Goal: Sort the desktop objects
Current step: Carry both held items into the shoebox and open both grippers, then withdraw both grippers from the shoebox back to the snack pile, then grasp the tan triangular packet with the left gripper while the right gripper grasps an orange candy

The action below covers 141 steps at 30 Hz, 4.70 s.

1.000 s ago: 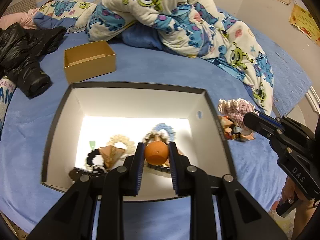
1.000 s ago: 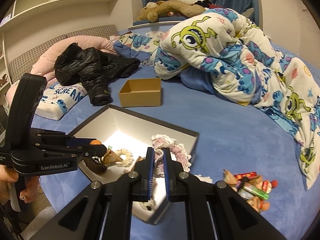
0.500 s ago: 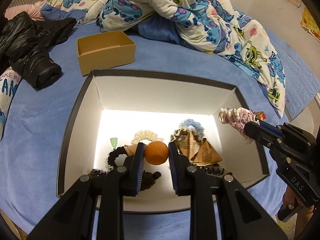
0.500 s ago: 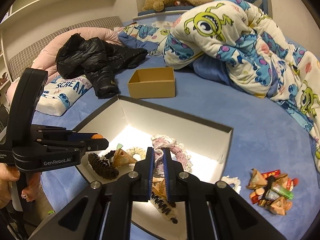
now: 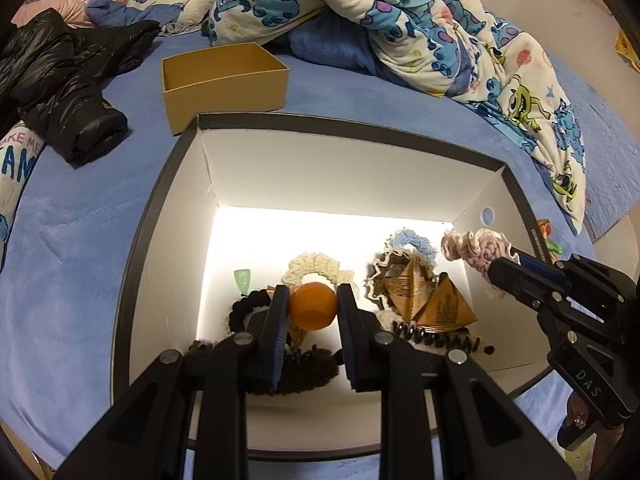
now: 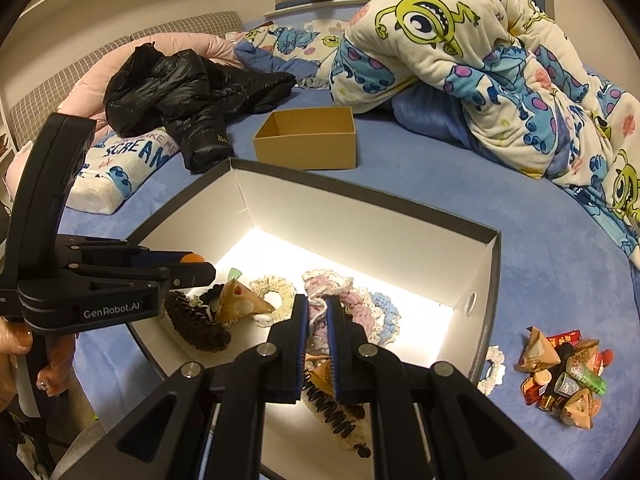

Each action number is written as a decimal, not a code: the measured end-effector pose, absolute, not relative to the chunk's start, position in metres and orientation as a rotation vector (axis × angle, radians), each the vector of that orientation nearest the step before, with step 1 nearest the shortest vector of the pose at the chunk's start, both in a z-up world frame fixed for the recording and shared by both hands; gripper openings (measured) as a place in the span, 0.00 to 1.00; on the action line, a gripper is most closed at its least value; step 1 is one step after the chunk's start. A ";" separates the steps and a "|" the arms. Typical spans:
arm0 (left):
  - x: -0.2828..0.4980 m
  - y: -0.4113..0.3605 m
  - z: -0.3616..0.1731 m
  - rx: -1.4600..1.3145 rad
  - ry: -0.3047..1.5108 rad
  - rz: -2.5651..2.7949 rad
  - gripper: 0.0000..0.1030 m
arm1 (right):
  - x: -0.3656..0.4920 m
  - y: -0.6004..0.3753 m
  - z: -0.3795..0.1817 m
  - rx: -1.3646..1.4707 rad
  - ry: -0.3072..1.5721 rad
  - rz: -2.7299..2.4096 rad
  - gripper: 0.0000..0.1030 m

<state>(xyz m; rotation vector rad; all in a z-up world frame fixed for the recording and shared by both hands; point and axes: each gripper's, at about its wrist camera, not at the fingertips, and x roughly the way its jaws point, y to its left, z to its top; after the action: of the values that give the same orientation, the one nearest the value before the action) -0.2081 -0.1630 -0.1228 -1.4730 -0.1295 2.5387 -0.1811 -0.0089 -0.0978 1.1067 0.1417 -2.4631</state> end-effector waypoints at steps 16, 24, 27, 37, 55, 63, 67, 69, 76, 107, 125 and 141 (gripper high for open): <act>-0.203 -0.174 -0.112 -1.474 -0.125 2.611 0.60 | -0.182 -0.014 -0.089 1.084 0.166 -2.491 0.42; -0.195 -0.174 -0.105 -1.472 -0.119 2.617 0.60 | -0.178 -0.010 -0.081 1.060 0.153 -2.499 0.45; -0.192 -0.172 -0.102 -1.475 -0.118 2.618 0.60 | -0.175 -0.011 -0.079 1.055 0.156 -2.491 0.45; -0.177 -0.142 -0.086 -1.443 -0.074 2.606 0.60 | -0.160 0.009 -0.065 1.025 0.132 -2.505 0.45; -0.164 -0.002 -0.064 -1.330 0.066 2.440 0.60 | -0.129 0.138 -0.059 1.046 0.016 -2.658 0.45; -0.161 0.052 -0.069 -1.312 0.120 2.371 0.60 | -0.121 0.194 -0.068 1.086 -0.020 -2.719 0.45; -0.162 0.075 -0.074 -1.309 0.143 2.341 0.60 | -0.119 0.216 -0.073 1.103 -0.035 -2.739 0.45; -0.161 0.085 -0.076 -1.305 0.158 2.326 0.60 | -0.116 0.227 -0.076 1.108 -0.038 -2.749 0.45; -0.161 0.122 -0.092 -1.304 0.190 2.264 0.60 | -0.113 0.259 -0.085 1.133 -0.055 -2.782 0.45; -0.209 0.231 -0.175 -1.341 0.211 2.111 0.62 | -0.176 0.348 -0.191 1.277 -0.020 -2.680 0.44; -0.218 0.242 -0.193 -1.347 0.213 2.088 0.59 | -0.193 0.354 -0.208 1.271 -0.043 -2.630 0.33; -0.220 0.232 -0.198 -1.357 0.191 2.074 0.33 | -0.195 0.353 -0.208 1.259 -0.050 -2.608 0.24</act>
<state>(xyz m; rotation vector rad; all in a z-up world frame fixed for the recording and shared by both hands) -0.2199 0.2321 -0.1976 -1.3569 0.1912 2.0737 -0.1946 0.3534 -0.2084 1.2590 -0.0499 -2.6084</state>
